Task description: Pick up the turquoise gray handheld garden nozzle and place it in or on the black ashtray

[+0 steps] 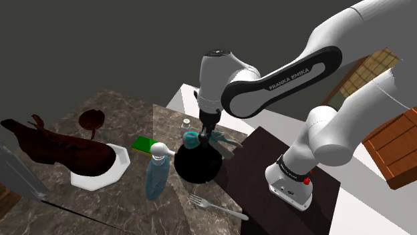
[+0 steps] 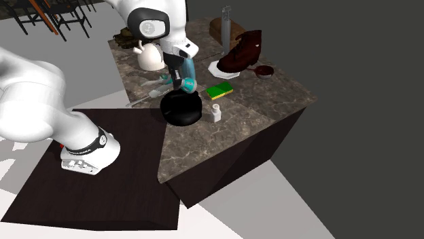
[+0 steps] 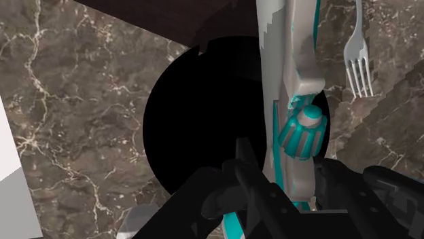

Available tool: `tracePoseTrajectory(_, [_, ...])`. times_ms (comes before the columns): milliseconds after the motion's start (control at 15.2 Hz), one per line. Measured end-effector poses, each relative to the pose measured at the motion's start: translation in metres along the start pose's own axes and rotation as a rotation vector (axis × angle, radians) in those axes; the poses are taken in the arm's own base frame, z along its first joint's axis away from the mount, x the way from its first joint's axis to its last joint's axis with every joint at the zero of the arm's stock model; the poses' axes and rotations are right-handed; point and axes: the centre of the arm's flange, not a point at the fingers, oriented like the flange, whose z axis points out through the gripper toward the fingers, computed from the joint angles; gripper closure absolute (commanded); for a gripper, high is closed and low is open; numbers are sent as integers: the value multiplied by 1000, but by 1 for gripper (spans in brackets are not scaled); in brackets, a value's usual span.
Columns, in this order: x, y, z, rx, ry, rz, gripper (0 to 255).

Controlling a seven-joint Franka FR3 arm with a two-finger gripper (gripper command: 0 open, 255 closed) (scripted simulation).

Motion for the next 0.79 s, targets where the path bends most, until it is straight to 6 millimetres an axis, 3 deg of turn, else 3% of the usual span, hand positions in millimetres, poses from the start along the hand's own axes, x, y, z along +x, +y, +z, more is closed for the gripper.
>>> tracePoseTrajectory(330, [0,0,1,0,1,0,255])
tracePoseTrajectory(396, [0,0,1,0,1,0,0])
tracePoseTrajectory(792, [0,0,1,0,1,0,0])
